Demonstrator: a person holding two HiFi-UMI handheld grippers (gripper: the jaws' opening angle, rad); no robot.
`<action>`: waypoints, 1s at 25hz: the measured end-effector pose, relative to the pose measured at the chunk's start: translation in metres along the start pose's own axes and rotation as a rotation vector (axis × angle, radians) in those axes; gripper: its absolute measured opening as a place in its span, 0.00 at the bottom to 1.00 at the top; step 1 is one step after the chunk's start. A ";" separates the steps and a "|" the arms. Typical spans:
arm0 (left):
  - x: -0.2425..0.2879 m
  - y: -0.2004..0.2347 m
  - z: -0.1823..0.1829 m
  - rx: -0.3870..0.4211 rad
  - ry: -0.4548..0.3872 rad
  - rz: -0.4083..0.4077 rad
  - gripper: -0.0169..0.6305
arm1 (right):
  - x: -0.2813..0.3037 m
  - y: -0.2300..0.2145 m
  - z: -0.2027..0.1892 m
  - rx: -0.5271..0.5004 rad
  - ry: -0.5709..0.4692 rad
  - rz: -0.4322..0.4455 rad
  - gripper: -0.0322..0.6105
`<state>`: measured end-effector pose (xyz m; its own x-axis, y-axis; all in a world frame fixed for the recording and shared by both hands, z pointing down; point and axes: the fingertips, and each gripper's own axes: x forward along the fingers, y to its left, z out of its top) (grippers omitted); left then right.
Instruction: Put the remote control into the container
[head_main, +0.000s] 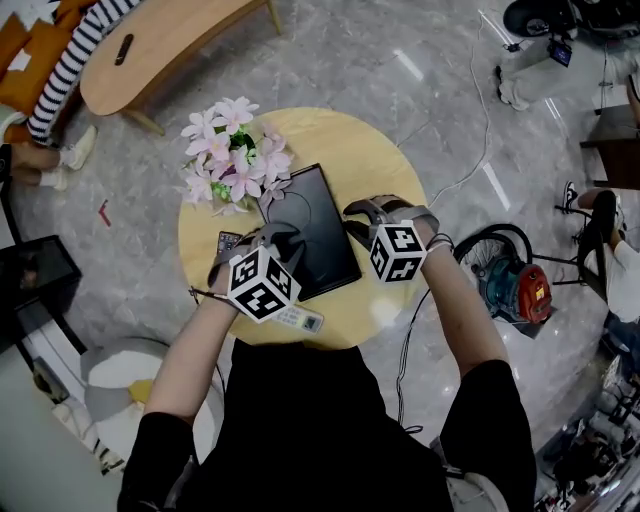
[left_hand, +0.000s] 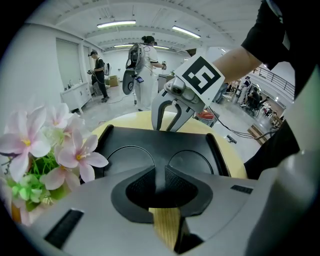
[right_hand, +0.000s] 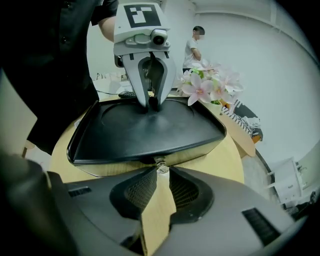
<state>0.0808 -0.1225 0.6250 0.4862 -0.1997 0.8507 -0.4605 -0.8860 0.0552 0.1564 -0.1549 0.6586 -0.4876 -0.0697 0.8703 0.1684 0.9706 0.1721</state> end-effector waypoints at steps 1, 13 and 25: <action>0.000 0.000 0.000 0.001 0.003 0.000 0.12 | 0.001 0.001 0.000 -0.015 0.006 0.014 0.15; 0.002 -0.001 -0.001 0.010 0.040 -0.015 0.12 | 0.006 0.001 0.000 -0.107 0.028 0.090 0.15; 0.003 -0.002 0.000 0.029 0.079 -0.020 0.12 | 0.000 -0.003 -0.013 -0.085 0.032 0.119 0.15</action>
<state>0.0825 -0.1214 0.6273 0.4344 -0.1497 0.8882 -0.4289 -0.9015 0.0578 0.1667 -0.1612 0.6639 -0.4324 0.0364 0.9010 0.2962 0.9495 0.1037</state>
